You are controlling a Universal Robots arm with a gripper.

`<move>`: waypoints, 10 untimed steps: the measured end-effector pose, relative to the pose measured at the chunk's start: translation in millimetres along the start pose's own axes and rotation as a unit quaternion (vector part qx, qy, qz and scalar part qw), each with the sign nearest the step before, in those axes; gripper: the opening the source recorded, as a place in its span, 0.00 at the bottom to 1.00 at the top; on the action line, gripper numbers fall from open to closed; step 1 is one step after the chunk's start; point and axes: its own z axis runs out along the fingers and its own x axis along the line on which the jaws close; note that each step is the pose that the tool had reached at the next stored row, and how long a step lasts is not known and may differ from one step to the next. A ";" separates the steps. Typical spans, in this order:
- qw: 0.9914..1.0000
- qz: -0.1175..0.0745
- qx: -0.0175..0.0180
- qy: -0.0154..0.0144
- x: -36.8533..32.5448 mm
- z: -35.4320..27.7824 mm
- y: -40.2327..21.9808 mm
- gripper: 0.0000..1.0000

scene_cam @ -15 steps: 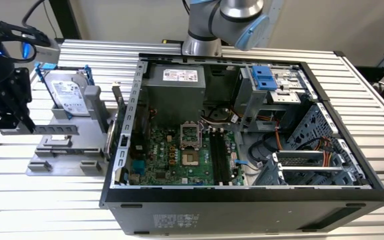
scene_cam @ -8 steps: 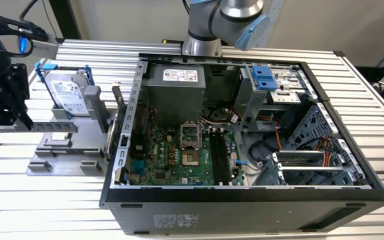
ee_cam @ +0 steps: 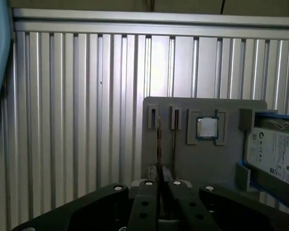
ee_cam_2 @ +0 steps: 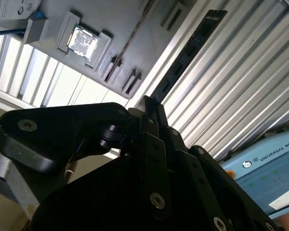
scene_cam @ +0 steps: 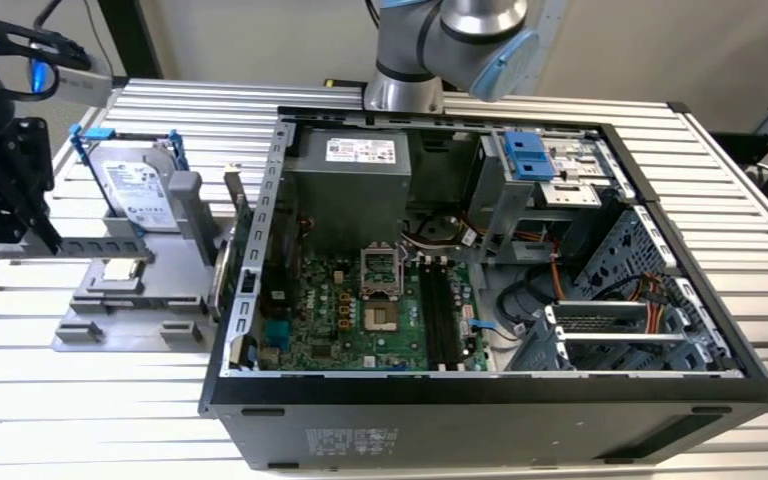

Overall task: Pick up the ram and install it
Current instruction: 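Pick up the ram and move it above insertion slot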

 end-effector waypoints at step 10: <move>1.000 0.000 0.000 0.000 -0.1 -13.4 0.2 0.00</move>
